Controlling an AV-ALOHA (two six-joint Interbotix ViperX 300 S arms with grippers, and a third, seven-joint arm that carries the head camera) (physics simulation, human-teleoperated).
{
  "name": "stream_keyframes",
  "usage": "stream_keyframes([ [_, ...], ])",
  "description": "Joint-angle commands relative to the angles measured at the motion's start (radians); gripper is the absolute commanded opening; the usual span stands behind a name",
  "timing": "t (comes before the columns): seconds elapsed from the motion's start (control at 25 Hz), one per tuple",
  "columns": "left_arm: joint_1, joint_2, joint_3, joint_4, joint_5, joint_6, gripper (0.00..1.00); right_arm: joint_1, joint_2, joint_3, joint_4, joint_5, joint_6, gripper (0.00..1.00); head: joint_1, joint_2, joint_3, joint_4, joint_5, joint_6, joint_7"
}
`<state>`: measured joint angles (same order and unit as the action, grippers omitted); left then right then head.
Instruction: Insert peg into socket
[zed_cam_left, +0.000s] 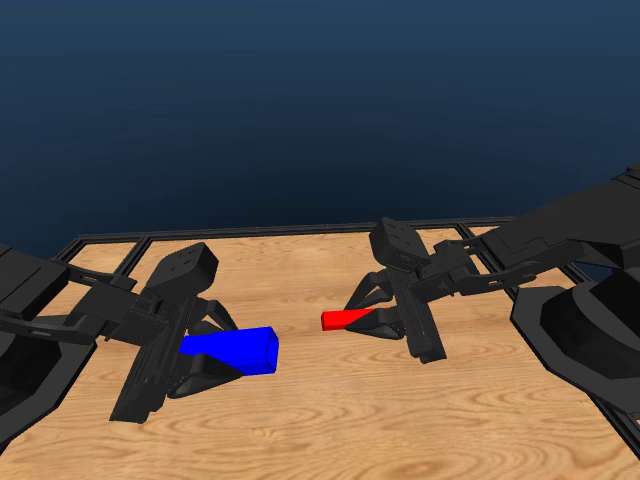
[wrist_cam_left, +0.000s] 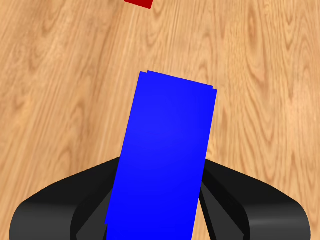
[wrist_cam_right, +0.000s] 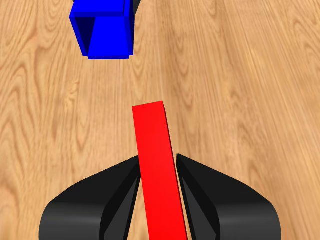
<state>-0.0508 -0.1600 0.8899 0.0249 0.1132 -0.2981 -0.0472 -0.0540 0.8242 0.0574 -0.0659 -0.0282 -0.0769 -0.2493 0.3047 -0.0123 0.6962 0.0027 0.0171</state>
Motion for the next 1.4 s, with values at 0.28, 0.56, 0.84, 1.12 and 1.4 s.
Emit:
stream_keyframes([
  [0.28, -0.083, -0.092, -0.036, 0.093, 0.091, -0.144, 0.0, 0.084, 0.104, -0.234, -0.031, 0.07, 0.041, 0.0, 0.059, -0.055, 0.025, 0.009, -0.006, -0.004, -0.01],
  [0.56, -0.093, -0.091, -0.036, 0.141, 0.126, -0.208, 0.0, 0.114, 0.126, -0.317, -0.077, 0.12, 0.078, 0.0, 0.076, -0.053, 0.026, 0.013, 0.002, -0.006, 0.007],
  [0.84, -0.103, -0.089, -0.056, 0.193, 0.146, -0.261, 0.0, 0.122, 0.209, -0.399, -0.075, 0.098, 0.092, 0.0, 0.077, -0.05, 0.025, 0.012, 0.001, -0.009, 0.009],
  [1.12, -0.144, -0.103, -0.074, 0.247, 0.228, -0.321, 0.0, 0.121, 0.304, -0.497, -0.092, 0.129, 0.086, 0.0, 0.088, -0.048, 0.024, 0.014, 0.0, -0.01, 0.012],
  [1.4, -0.143, -0.074, -0.096, 0.27, 0.244, -0.372, 0.0, 0.122, 0.319, -0.532, -0.112, 0.165, 0.094, 0.0, 0.093, -0.043, 0.022, 0.015, 0.008, -0.012, 0.022],
])
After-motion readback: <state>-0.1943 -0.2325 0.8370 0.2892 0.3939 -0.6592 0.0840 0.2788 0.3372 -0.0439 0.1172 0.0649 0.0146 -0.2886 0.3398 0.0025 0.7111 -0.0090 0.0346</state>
